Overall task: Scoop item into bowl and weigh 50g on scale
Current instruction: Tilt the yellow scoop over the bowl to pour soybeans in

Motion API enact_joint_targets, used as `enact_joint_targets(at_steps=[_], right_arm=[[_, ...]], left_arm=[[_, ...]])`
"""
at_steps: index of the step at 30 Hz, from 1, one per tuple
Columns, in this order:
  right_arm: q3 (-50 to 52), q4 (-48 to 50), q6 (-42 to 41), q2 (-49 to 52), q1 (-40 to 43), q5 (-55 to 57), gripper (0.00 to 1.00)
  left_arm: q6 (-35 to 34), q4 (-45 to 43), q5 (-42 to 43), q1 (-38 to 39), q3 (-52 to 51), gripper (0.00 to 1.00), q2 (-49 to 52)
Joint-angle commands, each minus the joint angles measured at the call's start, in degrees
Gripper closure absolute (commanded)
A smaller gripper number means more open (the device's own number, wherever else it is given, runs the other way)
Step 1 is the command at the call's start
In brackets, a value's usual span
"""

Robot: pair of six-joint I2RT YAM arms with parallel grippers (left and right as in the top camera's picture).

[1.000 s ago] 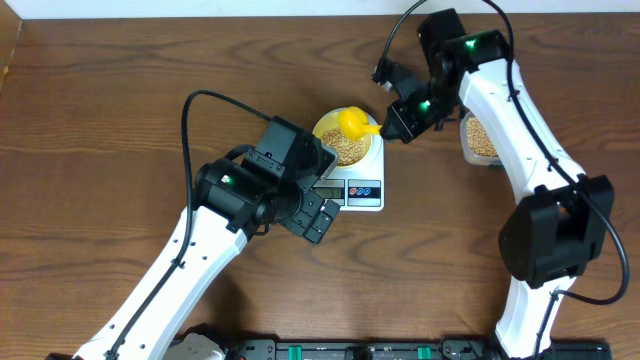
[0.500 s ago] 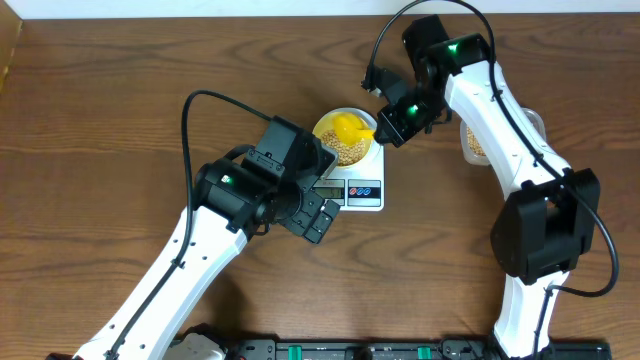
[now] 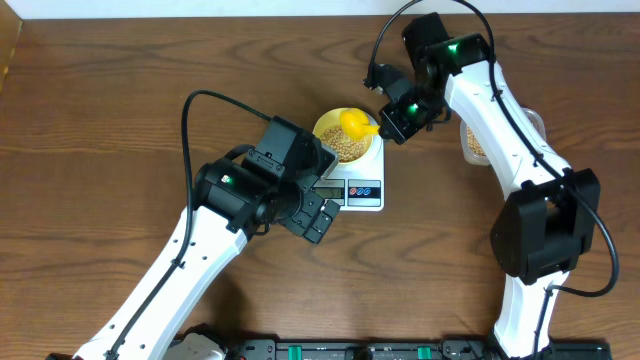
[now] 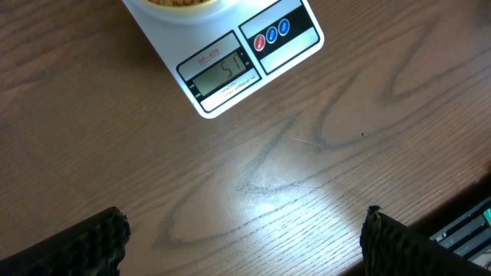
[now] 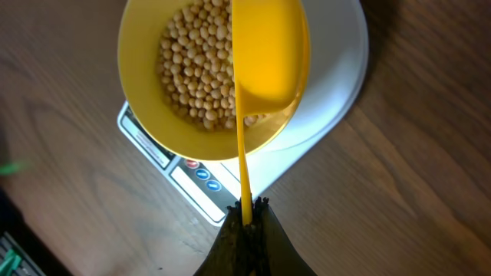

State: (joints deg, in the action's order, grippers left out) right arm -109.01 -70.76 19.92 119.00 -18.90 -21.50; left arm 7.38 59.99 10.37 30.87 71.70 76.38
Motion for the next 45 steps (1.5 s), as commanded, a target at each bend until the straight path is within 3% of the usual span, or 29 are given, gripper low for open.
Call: enact_joint_targets(at_steps=[1, 18, 45], right_arm=[[-0.04, 0.24, -0.59, 0.7, -0.39, 1.49, 0.99], [-0.04, 0.42, 0.48, 0.7, -5.53, 9.42, 0.99], [-0.04, -2.36, 3.54, 0.7, -5.99, 8.68, 0.99]], left_arm=[[0.11, 0.13, -0.15, 0.07, 0.74, 0.02, -0.46], [0.11, 0.13, -0.15, 0.07, 0.74, 0.02, -0.46], [0.11, 0.15, -0.15, 0.07, 0.74, 0.02, -0.46]])
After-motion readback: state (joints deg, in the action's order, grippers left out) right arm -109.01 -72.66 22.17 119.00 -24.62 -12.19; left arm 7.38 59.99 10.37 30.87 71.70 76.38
